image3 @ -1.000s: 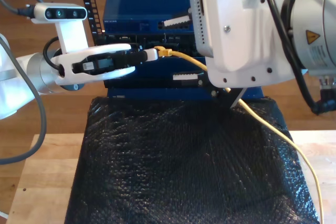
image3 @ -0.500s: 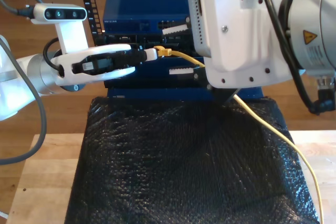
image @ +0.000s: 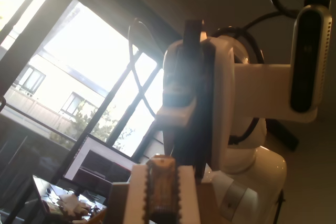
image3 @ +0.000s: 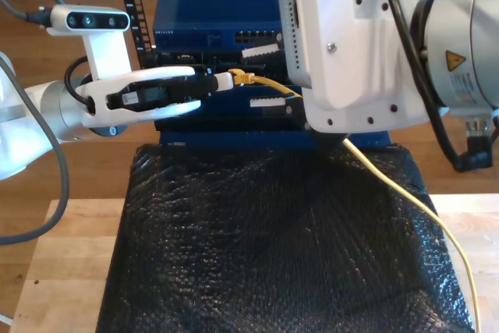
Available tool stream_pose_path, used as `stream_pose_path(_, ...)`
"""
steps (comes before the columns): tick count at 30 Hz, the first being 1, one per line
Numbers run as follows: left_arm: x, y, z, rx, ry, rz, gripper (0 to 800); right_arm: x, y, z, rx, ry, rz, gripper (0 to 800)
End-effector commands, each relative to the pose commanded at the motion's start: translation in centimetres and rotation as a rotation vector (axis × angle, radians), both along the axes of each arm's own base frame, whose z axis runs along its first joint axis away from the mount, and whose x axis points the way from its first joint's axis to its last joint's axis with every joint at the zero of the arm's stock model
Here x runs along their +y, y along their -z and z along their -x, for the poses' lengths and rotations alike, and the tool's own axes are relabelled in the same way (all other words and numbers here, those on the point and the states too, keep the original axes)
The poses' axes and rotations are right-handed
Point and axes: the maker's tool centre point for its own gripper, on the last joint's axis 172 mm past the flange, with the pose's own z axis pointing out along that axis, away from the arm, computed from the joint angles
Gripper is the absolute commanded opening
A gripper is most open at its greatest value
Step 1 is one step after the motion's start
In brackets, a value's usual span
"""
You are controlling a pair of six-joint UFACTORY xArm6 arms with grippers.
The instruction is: Grab the cable and plug it in
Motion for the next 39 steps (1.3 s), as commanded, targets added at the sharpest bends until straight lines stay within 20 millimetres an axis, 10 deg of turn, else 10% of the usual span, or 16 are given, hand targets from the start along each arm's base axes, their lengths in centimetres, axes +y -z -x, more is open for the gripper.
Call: stream_pose_path(39, 0.08, 0.01, 0.39, 0.032, 0.033, 0.006, 5, 0.78, 0.48, 0.09, 0.005, -0.015, 0.005, 245)
